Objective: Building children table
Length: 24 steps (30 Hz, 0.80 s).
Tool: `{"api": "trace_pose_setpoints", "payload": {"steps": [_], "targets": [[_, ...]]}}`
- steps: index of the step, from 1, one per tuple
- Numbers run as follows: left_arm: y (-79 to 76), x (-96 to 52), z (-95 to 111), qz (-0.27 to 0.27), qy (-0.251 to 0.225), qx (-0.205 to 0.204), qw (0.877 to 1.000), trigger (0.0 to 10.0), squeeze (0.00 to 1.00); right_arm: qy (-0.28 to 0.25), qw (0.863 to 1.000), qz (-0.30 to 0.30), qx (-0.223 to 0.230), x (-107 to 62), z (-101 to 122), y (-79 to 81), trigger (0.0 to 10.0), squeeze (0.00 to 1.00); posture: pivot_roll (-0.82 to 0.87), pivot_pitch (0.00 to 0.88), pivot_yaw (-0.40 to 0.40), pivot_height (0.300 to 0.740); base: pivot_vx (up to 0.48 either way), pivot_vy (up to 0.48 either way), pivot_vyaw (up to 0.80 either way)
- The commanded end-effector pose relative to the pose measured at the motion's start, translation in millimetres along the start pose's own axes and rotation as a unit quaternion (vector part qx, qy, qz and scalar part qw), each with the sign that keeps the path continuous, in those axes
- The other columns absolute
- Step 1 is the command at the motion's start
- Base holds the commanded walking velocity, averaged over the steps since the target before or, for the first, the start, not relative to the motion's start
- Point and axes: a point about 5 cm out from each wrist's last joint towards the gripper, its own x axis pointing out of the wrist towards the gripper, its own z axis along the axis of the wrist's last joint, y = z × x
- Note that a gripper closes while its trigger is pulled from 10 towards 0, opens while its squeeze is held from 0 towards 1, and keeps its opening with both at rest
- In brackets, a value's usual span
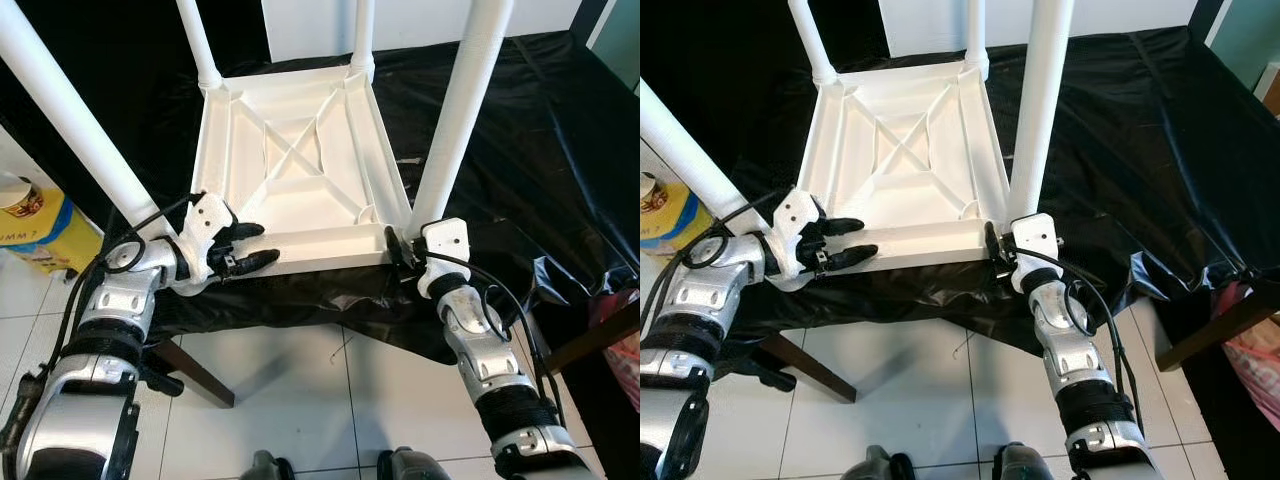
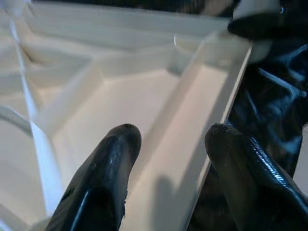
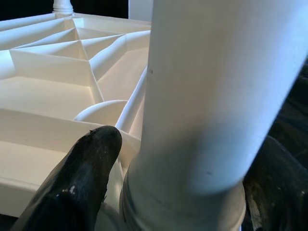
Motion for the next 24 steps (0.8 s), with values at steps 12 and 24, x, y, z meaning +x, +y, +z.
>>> {"api": "trace_pose_setpoints", "payload": {"steps": [12, 24], "targets": [[29.2, -25.9, -12.6, 0.205, 0.050, 0.029, 0.977, 10.0, 0.00, 0.002, 0.998, 0.058, -0.002, 20.6, 9.1, 17.8, 10.0, 0.00, -0.06, 0.115, 0.021, 0.740, 0.000, 0.000, 0.00], [56.3, -41.5, 2.1, 0.236, 0.063, 0.066, 0.967, 10.0, 0.00, -0.010, 0.996, 0.088, 0.005, 52.2, 24.9, 44.2, 10.0, 0.00, -0.02, 0.116, -0.001, 0.740, 0.000, 0.000, 0.00]]}}
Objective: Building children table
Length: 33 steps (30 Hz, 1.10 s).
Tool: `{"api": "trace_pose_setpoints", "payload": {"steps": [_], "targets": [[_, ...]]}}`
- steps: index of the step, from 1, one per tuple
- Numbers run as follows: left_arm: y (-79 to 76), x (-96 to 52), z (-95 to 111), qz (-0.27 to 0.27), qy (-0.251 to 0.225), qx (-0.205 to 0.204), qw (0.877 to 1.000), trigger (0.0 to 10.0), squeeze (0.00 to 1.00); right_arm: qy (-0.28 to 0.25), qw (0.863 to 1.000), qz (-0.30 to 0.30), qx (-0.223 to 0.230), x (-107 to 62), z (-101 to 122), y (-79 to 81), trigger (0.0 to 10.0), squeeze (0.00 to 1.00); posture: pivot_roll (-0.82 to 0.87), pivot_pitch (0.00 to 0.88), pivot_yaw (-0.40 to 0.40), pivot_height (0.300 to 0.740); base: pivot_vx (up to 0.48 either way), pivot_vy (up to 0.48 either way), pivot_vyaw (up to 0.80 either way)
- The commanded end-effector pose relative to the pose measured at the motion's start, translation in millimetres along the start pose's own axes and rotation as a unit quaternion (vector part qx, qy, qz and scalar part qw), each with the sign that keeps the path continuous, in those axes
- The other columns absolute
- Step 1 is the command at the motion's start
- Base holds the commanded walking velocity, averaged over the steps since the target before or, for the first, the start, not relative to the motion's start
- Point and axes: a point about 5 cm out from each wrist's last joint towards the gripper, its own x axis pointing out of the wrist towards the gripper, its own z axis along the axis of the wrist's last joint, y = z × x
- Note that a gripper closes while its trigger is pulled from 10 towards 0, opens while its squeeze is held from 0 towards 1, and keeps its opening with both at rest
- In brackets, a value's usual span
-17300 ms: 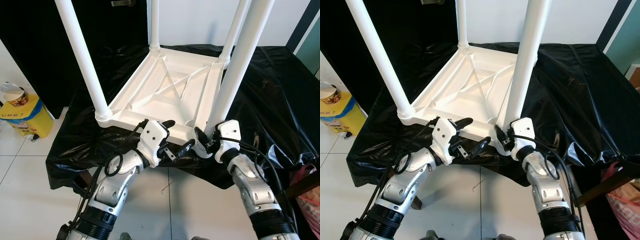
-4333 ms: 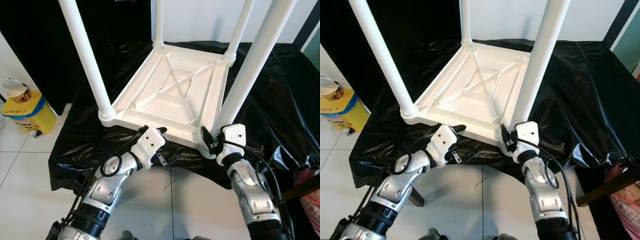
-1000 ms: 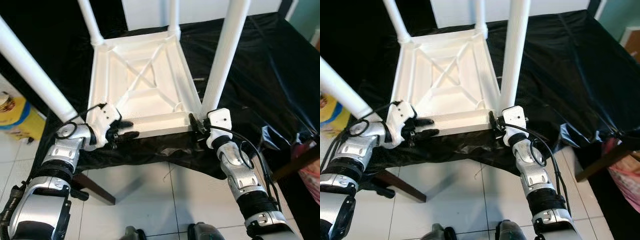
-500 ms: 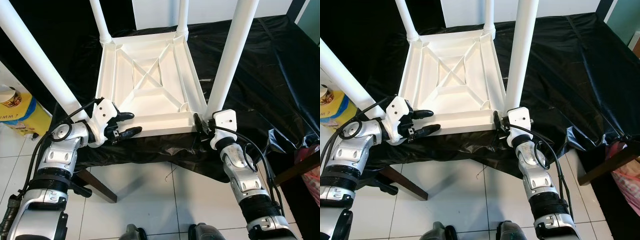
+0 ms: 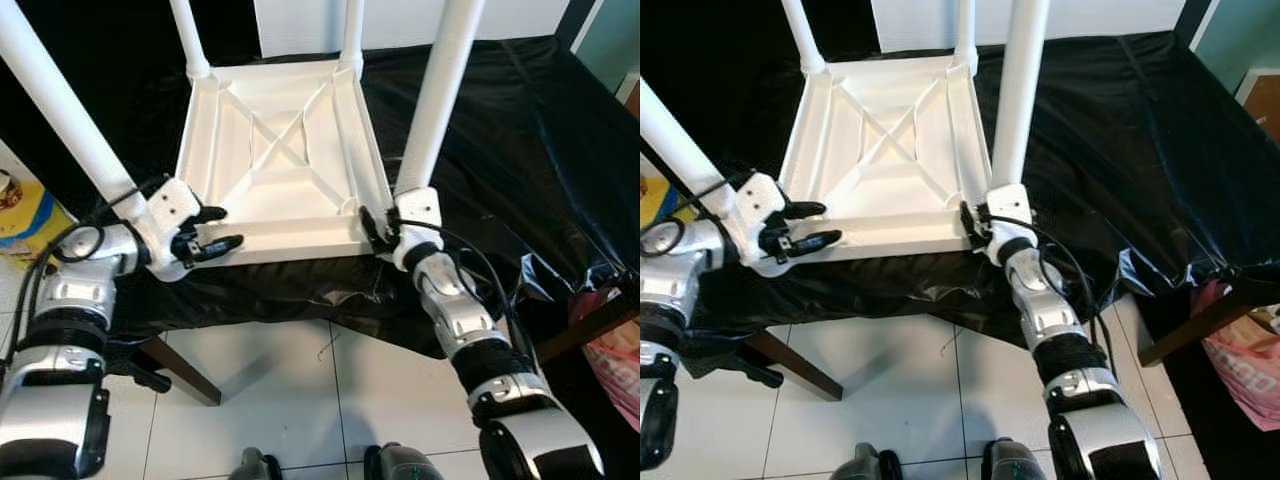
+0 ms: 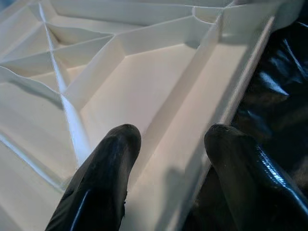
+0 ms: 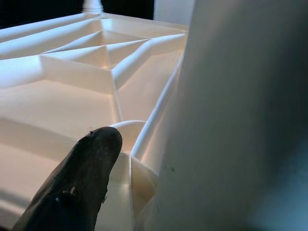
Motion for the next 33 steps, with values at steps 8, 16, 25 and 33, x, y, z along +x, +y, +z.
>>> {"api": "trace_pose_setpoints", "payload": {"steps": [8, 16, 25, 33], "targets": [[14.2, 1.9, 9.7, 0.170, -0.038, -0.002, 0.985, 10.0, 0.00, -0.028, 1.000, 0.009, -0.003, 8.5, 12.3, 9.3, 10.0, 0.00, -0.02, 0.118, 0.000, 0.740, 0.000, 0.000, 0.00], [24.4, 9.3, 8.9, 0.176, -0.037, -0.017, 0.984, 10.0, 0.00, -0.034, 0.999, 0.008, -0.016, 32.2, 25.0, 5.4, 10.0, 0.00, -0.02, 0.114, 0.006, 0.740, 0.000, 0.000, 0.00], [-6.5, 17.2, 13.9, 0.153, -0.100, -0.041, 0.982, 10.0, 0.00, -0.062, 0.998, 0.002, -0.004, 20.9, 23.9, 6.9, 10.0, 0.00, -0.01, 0.122, -0.006, 0.740, 0.000, 0.000, 0.00], [-37.2, 27.5, 48.8, 0.148, -0.217, -0.101, 0.960, 10.0, 0.00, -0.094, 0.995, -0.029, -0.006, 4.3, 26.2, -1.4, 10.0, 0.00, -0.01, 0.119, -0.018, 0.740, 0.000, 0.000, 0.00]]}}
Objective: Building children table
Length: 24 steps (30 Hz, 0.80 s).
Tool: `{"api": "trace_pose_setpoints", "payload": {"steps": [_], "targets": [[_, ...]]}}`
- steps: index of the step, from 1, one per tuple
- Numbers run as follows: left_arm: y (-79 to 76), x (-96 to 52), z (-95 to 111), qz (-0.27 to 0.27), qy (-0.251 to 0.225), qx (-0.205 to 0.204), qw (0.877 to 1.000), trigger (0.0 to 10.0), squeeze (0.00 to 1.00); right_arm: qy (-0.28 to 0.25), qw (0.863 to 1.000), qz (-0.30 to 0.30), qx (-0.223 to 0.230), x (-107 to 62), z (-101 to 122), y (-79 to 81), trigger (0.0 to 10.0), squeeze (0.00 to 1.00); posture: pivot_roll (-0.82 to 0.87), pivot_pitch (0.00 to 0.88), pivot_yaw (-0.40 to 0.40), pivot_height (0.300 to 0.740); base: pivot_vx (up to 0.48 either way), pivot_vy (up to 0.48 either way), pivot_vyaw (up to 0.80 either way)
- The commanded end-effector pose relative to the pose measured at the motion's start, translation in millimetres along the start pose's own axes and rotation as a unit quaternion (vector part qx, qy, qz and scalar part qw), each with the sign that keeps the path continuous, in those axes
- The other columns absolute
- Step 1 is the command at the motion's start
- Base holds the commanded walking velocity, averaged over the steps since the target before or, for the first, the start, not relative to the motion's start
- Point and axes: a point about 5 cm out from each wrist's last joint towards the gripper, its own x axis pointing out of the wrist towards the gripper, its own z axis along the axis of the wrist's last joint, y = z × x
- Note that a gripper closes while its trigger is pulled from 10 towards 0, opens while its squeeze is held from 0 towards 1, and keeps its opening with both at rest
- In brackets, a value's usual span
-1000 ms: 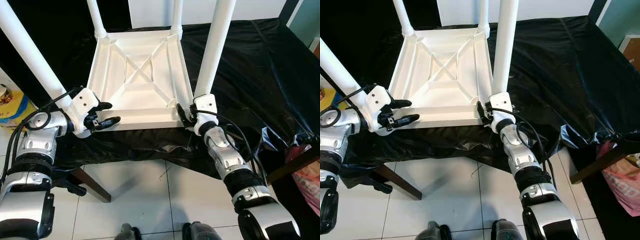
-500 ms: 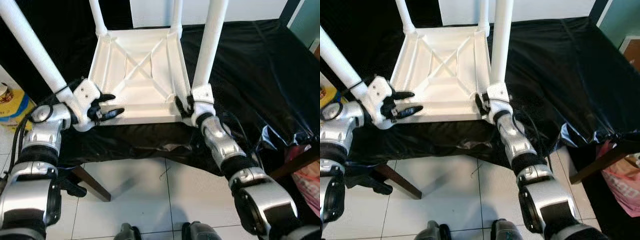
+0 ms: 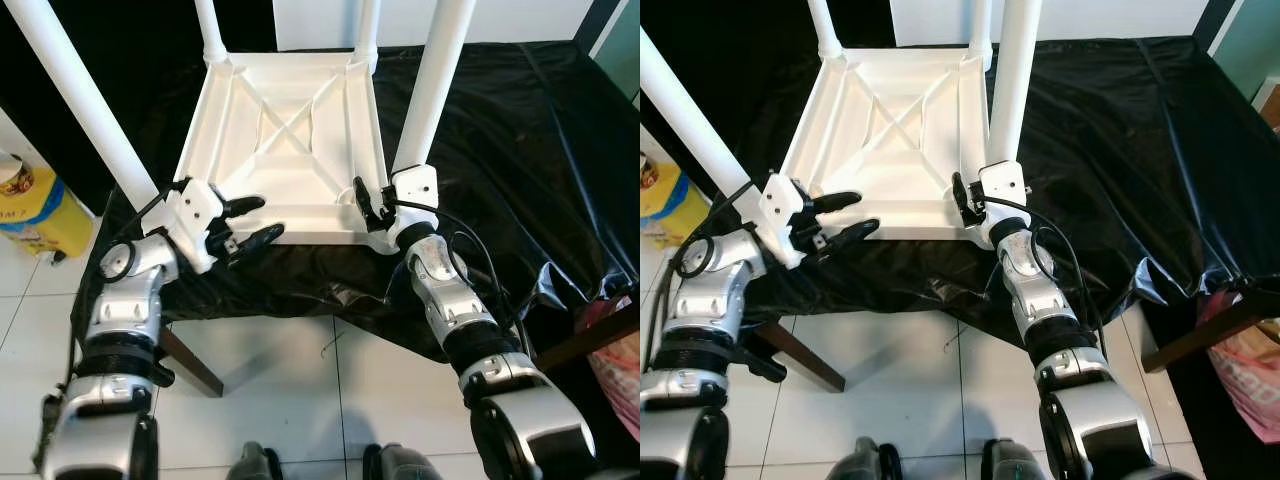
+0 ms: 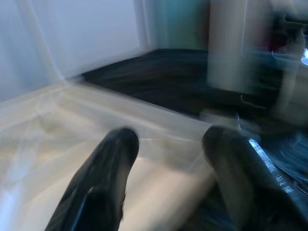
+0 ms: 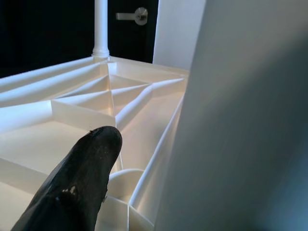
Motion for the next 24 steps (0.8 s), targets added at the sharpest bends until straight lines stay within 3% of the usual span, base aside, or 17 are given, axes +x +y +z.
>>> {"api": "trace_pose_setpoints", "payload": {"steps": [1, 5, 8, 21, 22, 23, 24], "targets": [[5.5, -2.4, 5.4, 0.053, -0.006, -0.006, 0.999, 10.0, 0.00, -0.012, 1.000, 0.007, 0.003, 0.6, 5.1, 4.9, 10.0, 0.00, -0.01, 0.119, -0.018, 0.740, 0.000, 0.000, 0.00], [-9.8, 2.3, 10.2, 0.025, -0.012, -0.006, 1.000, 10.0, 0.00, -0.035, 0.999, -0.008, 0.007, 4.5, 20.2, -1.4, 10.0, 0.00, -0.01, 0.114, -0.024, 0.740, 0.000, 0.000, 0.00], [-20.0, 3.0, 11.7, 0.020, -0.007, -0.012, 1.000, 10.0, 0.00, -0.055, 0.998, -0.033, -0.001, 11.9, 43.2, -9.2, 10.0, 0.00, -0.01, 0.109, -0.025, 0.740, 0.000, 0.000, 0.00], [-28.9, 1.4, 14.6, 0.023, 0.005, -0.026, 0.999, 10.0, 0.00, -0.061, 0.994, -0.081, -0.032, 26.7, 70.3, -11.7, 10.0, 0.00, 0.00, 0.098, -0.022, 0.740, 0.000, 0.000, 0.00], [-30.5, 0.0, 14.6, 0.023, 0.009, -0.028, 0.999, 10.0, 0.00, -0.058, 0.993, -0.093, -0.037, 27.3, 72.5, -12.1, 2.5, 0.00, 0.00, 0.098, -0.023, 0.740, 0.000, 0.000, 0.00], [-30.5, 0.0, 14.6, 0.023, 0.009, -0.028, 0.999, 10.0, 0.00, -0.058, 0.993, -0.093, -0.037, 27.3, 72.5, -12.1, 2.5, 0.00, 0.00, 0.098, -0.023, 0.740, 0.000, 0.000, 0.00], [-32.6, -3.3, 13.6, 0.019, 0.017, -0.031, 0.999, 10.0, 0.00, -0.054, 0.993, -0.103, -0.035, 27.1, 73.9, -12.7, 0.1, 0.00, 0.00, 0.095, -0.024, 0.740, 0.000, 0.000, 0.00]]}}
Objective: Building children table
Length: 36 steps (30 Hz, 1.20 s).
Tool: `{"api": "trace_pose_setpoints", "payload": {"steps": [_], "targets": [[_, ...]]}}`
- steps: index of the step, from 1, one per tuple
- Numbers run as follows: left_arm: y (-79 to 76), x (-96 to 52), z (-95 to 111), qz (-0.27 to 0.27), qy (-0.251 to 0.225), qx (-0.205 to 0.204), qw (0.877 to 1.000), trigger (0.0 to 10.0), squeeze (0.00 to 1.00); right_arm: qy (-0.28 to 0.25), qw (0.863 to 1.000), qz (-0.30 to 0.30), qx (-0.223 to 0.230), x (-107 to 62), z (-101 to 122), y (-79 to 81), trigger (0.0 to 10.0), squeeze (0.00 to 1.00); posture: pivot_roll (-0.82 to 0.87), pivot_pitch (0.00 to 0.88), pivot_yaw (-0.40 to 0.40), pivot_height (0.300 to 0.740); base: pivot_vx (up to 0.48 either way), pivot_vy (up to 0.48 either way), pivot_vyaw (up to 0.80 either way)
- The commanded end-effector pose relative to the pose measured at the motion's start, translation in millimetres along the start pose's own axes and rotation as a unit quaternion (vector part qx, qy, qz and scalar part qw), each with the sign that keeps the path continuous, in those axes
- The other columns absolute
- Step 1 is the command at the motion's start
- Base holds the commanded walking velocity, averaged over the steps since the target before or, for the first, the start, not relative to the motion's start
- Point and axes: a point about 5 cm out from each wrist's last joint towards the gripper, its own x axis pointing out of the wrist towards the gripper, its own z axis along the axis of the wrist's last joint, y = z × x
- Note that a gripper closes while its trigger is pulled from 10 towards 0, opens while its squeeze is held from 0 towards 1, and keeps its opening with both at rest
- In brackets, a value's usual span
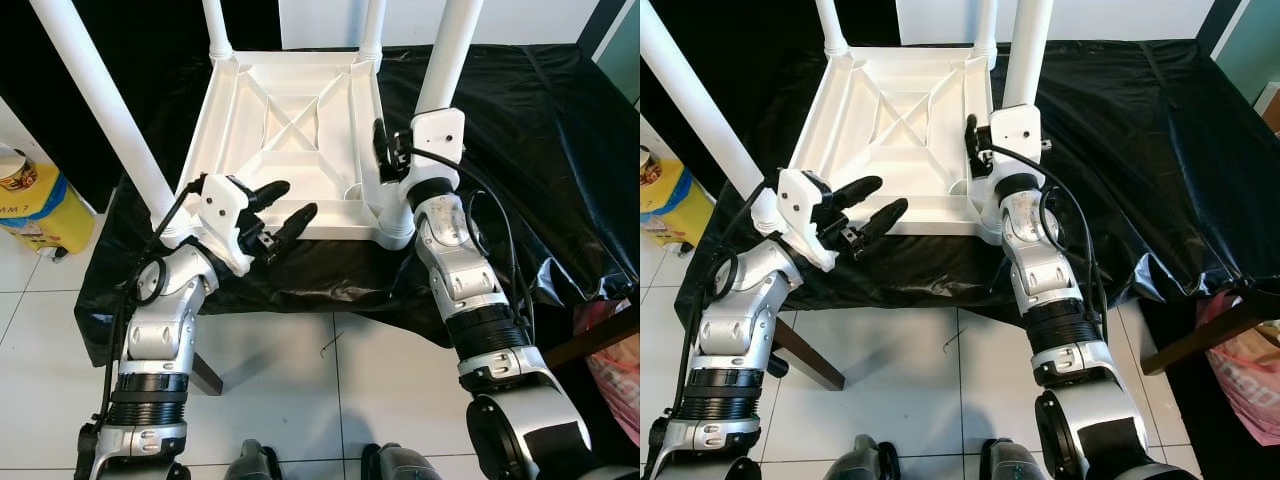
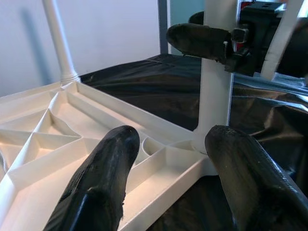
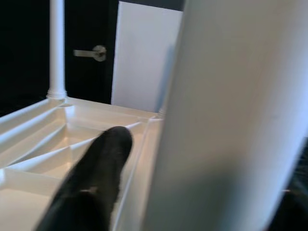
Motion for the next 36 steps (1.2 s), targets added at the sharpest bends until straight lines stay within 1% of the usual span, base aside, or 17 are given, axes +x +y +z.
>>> {"api": "trace_pose_setpoints", "payload": {"steps": [1, 2, 4, 5, 7, 8, 9, 10, 13, 16, 20, 21, 24, 26, 32, 34, 36], "targets": [[-1.2, -2.7, -3.0, 0.022, 0.010, -0.009, 1.000, 10.0, 0.00, -0.015, 1.000, -0.005, 0.000, 3.0, 10.3, 1.8, 0.1, 0.00, 0.00, 0.095, -0.024, 0.740, 0.000, 0.000, 0.00], [-3.6, -8.3, -6.1, 0.012, 0.020, -0.011, 1.000, 10.0, 0.00, -0.009, 1.000, -0.013, 0.006, 2.9, 11.1, 0.7, 0.0, 0.00, 0.00, 0.093, -0.023, 0.740, 0.000, 0.000, 0.00], [-3.6, -8.3, -6.1, 0.012, 0.020, -0.011, 1.000, 10.0, 0.00, -0.009, 1.000, -0.013, 0.006, 2.9, 11.1, 0.7, 0.0, 0.00, 0.00, 0.093, -0.023, 0.740, 0.000, 0.000, 0.00], [-5.8, -12.3, -7.9, 0.006, 0.028, -0.013, 1.000, 10.0, 0.00, -0.003, 1.000, -0.018, 0.011, 2.1, 12.2, 0.0, 4.9, 0.00, 0.00, 0.092, -0.024, 0.740, 0.000, 0.000, 0.00], [-5.8, -12.3, -7.9, 0.006, 0.028, -0.013, 1.000, 10.0, 0.00, -0.003, 1.000, -0.018, 0.011, 2.1, 12.2, 0.0, 4.9, 0.00, 0.00, 0.092, -0.024, 0.740, 0.000, 0.000, 0.00], [-5.9, -19.4, -13.1, 0.002, 0.050, -0.013, 0.999, 10.0, 0.00, 0.011, 1.000, -0.022, 0.019, 1.8, 12.3, -1.3, 10.0, 0.00, 0.00, 0.092, -0.024, 0.740, 0.000, 0.000, 0.00], [-5.9, -19.4, -13.1, 0.002, 0.050, -0.013, 0.999, 10.0, 0.00, 0.011, 1.000, -0.022, 0.019, 1.8, 12.3, -1.3, 10.0, 0.00, 0.00, 0.092, -0.024, 0.740, 0.000, 0.000, 0.00], [0.2, -29.4, -20.9, 0.014, 0.082, -0.011, 0.996, 10.0, 0.00, 0.030, 0.999, -0.028, 0.026, 1.6, 11.6, -4.7, 10.0, 0.00, 0.00, 0.101, -0.026, 0.740, 0.000, 0.000, 0.00], [6.8, -38.4, -26.6, 0.028, 0.106, -0.010, 0.994, 10.0, 0.00, 0.045, 0.998, -0.032, 0.033, 1.1, 10.3, -8.2, 10.0, 0.00, 0.00, 0.104, -0.029, 0.740, 0.000, 0.000, 0.00], [25.3, -63.9, -42.5, 0.064, 0.172, -0.006, 0.983, 10.0, 0.00, 0.077, 0.993, -0.054, 0.074, -2.6, 6.5, -18.1, 10.0, 0.00, 0.00, 0.113, -0.031, 0.740, 0.000, 0.000, 0.00], [31.5, -76.2, -50.0, 0.068, 0.200, -0.009, 0.978, 10.0, 0.00, 0.093, 0.988, -0.067, 0.106, -6.1, 3.9, -22.7, 10.0, 0.00, 0.00, 0.116, -0.026, 0.740, 0.000, 0.000, 0.00], [31.5, -76.2, -50.0, 0.068, 0.200, -0.009, 0.978, 10.0, 0.00, 0.093, 0.988, -0.067, 0.106, -6.1, 3.9, -22.7, 10.0, 0.00, 0.00, 0.116, -0.026, 0.740, 0.000, 0.000, 0.00], [23.3, -83.1, -53.7, 0.025, 0.219, -0.018, 0.975, 10.0, 0.00, 0.116, 0.974, -0.089, 0.173, -11.8, 0.3, -31.9, 10.0, 0.00, -0.01, 0.124, -0.018, 0.740, 0.000, 0.000, 0.00], [20.8, -83.3, -54.2, 0.017, 0.221, -0.019, 0.975, 10.0, 0.00, 0.119, 0.971, -0.093, 0.183, -12.9, -0.3, -34.1, 10.0, 0.00, -0.01, 0.124, -0.018, 0.740, 0.000, 0.000, 0.00], [25.1, -84.9, -69.4, 0.046, 0.261, -0.030, 0.964, 10.0, 0.00, 0.137, 0.956, -0.108, 0.236, -22.1, -0.4, -39.7, 10.0, 0.00, -0.03, 0.140, 0.001, 0.740, 0.000, 0.000, 0.00], [33.0, -84.6, -78.3, 0.069, 0.284, -0.029, 0.956, 10.0, 0.00, 0.143, 0.945, -0.113, 0.272, -29.4, 0.1, -42.0, 10.0, 0.00, -0.04, 0.147, 0.014, 0.740, 0.000, 0.000, 0.00], [36.3, -84.5, -81.0, 0.079, 0.291, -0.031, 0.953, 10.0, 0.00, 0.145, 0.941, -0.116, 0.283, -31.8, 0.0, -42.8, 10.0, 0.00, -0.04, 0.148, 0.015, 0.740, 0.000, 0.000, 0.00]]}}
